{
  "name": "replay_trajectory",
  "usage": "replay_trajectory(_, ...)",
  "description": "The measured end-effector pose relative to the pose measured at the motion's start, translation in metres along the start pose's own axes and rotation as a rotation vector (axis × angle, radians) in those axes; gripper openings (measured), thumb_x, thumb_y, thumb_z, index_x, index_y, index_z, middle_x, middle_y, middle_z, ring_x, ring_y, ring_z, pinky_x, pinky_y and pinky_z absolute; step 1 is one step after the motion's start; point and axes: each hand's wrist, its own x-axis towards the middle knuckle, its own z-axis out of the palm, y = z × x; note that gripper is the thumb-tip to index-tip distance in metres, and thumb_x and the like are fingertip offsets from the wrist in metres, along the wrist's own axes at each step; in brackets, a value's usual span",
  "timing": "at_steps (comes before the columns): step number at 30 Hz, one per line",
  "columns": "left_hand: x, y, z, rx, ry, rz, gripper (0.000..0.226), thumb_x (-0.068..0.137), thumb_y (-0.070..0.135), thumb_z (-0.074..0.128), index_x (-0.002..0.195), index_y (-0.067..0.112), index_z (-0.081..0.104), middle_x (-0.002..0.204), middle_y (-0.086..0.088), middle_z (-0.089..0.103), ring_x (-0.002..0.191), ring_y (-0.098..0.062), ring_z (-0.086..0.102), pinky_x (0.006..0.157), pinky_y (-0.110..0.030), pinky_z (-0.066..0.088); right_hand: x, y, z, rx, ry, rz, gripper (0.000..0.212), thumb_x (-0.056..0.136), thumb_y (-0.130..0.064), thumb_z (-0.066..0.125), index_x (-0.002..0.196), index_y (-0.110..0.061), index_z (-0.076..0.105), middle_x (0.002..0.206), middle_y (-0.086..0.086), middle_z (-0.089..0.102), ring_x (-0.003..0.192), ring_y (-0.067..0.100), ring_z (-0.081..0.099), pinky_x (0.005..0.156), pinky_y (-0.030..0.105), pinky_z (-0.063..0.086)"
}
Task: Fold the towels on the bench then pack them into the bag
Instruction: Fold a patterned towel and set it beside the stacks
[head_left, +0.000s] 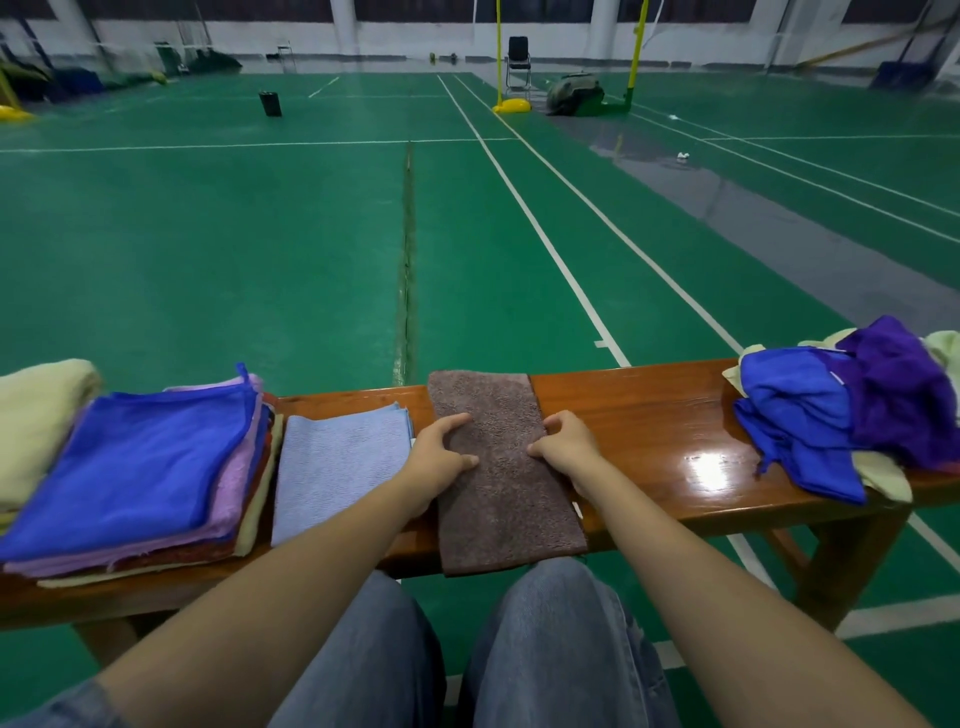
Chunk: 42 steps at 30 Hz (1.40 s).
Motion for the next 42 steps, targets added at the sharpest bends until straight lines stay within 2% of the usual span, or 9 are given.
replay_trajectory(4, 0.0, -0.001, 0.0, 0.02, -0.038, -0.026, 0.058, 0.087, -0.004, 0.059, 0.137, 0.02, 0.046, 0.142, -0.009, 0.04, 0.129, -0.026, 0.041, 0.102, -0.035, 0.041, -0.005, -0.001, 0.005, -0.286, 0.143, -0.065, 0.047, 0.085, -0.021, 0.068, 0.124, -0.016, 0.042, 0.128, 0.015, 0.043, 0.113, 0.031, 0.047, 0.091, 0.038, 0.045)
replay_trajectory(9, 0.0, -0.003, 0.002, 0.043, -0.036, -0.013, 0.055, 0.087, -0.005, 0.058, 0.136, 0.017, 0.048, 0.141, -0.01, 0.042, 0.126, -0.026, 0.044, 0.096, -0.032, 0.043, -0.012, -0.015, 0.017, -0.064, 0.068, -0.046, 0.057, 0.084, -0.008, 0.067, 0.127, -0.021, 0.033, 0.125, 0.014, 0.04, 0.087, 0.023, 0.049, 0.061, 0.027, 0.04)
replay_trajectory(11, -0.001, -0.003, 0.001, 0.05, -0.045, -0.017, 0.055, 0.087, -0.005, 0.058, 0.135, 0.018, 0.049, 0.141, -0.01, 0.042, 0.126, -0.027, 0.044, 0.097, -0.032, 0.043, -0.011, -0.014, 0.017, 0.075, 0.036, -0.064, 0.054, 0.085, -0.01, 0.066, 0.127, -0.021, 0.033, 0.109, 0.008, 0.05, 0.079, 0.019, 0.05, 0.056, 0.026, 0.04)
replay_trajectory(14, -0.002, -0.001, 0.0, 0.037, -0.056, -0.02, 0.054, 0.087, -0.004, 0.059, 0.134, 0.02, 0.05, 0.14, -0.01, 0.042, 0.126, -0.028, 0.044, 0.1, -0.036, 0.043, -0.014, -0.01, 0.013, 0.285, -0.016, -0.079, 0.041, 0.089, -0.006, 0.056, 0.124, -0.02, 0.041, 0.087, 0.004, 0.053, 0.072, 0.019, 0.052, 0.064, 0.032, 0.043)
replay_trajectory(20, -0.006, 0.008, -0.005, -0.073, 0.025, 0.035, 0.046, 0.084, 0.001, 0.065, 0.126, 0.018, 0.057, 0.133, -0.011, 0.05, 0.115, -0.026, 0.051, 0.09, -0.031, 0.048, -0.017, -0.005, -0.006, 0.34, 0.007, -0.161, 0.028, 0.091, 0.003, 0.05, 0.107, -0.016, 0.063, 0.125, 0.008, 0.055, 0.109, 0.027, 0.055, 0.088, 0.041, 0.052)
replay_trajectory(26, -0.015, 0.028, -0.022, -0.151, 0.051, 0.145, 0.037, 0.083, 0.002, 0.067, 0.119, 0.01, 0.063, 0.121, -0.01, 0.06, 0.105, -0.018, 0.056, 0.087, -0.026, 0.048, -0.031, -0.013, -0.038, 0.449, -0.04, -0.276, 0.051, 0.084, 0.011, 0.057, 0.13, -0.01, 0.051, 0.122, 0.008, 0.058, 0.107, 0.019, 0.056, 0.077, 0.025, 0.054)
replay_trajectory(33, -0.028, 0.054, -0.045, -0.122, 0.063, 0.209, 0.029, 0.084, 0.011, 0.068, 0.112, 0.005, 0.064, 0.103, -0.007, 0.065, 0.101, -0.019, 0.06, 0.081, -0.022, 0.047, -0.048, -0.033, -0.066, -0.06, 0.146, -0.495, 0.028, 0.08, -0.007, 0.071, 0.106, -0.013, 0.064, 0.108, 0.003, 0.068, 0.102, 0.017, 0.062, 0.087, 0.031, 0.052)
replay_trajectory(37, -0.036, 0.068, -0.056, 0.02, 0.069, 0.265, 0.032, 0.086, 0.012, 0.065, 0.117, 0.003, 0.062, 0.11, -0.012, 0.066, 0.106, -0.022, 0.06, 0.096, -0.033, 0.048, -0.058, -0.047, -0.076, -0.17, 0.223, -0.562, 0.02, 0.081, -0.014, 0.071, 0.1, -0.016, 0.066, 0.1, 0.001, 0.068, 0.096, 0.016, 0.06, 0.079, 0.028, 0.047)
replay_trajectory(42, -0.043, 0.081, -0.07, 0.263, 0.063, 0.315, 0.029, 0.078, 0.012, 0.074, 0.105, 0.003, 0.068, 0.097, -0.021, 0.07, 0.091, -0.027, 0.067, 0.091, -0.036, 0.05, -0.065, -0.057, -0.082, -0.218, 0.279, -0.609, 0.014, 0.081, -0.016, 0.07, 0.095, -0.018, 0.068, 0.093, 0.001, 0.068, 0.092, 0.02, 0.06, 0.077, 0.031, 0.047)
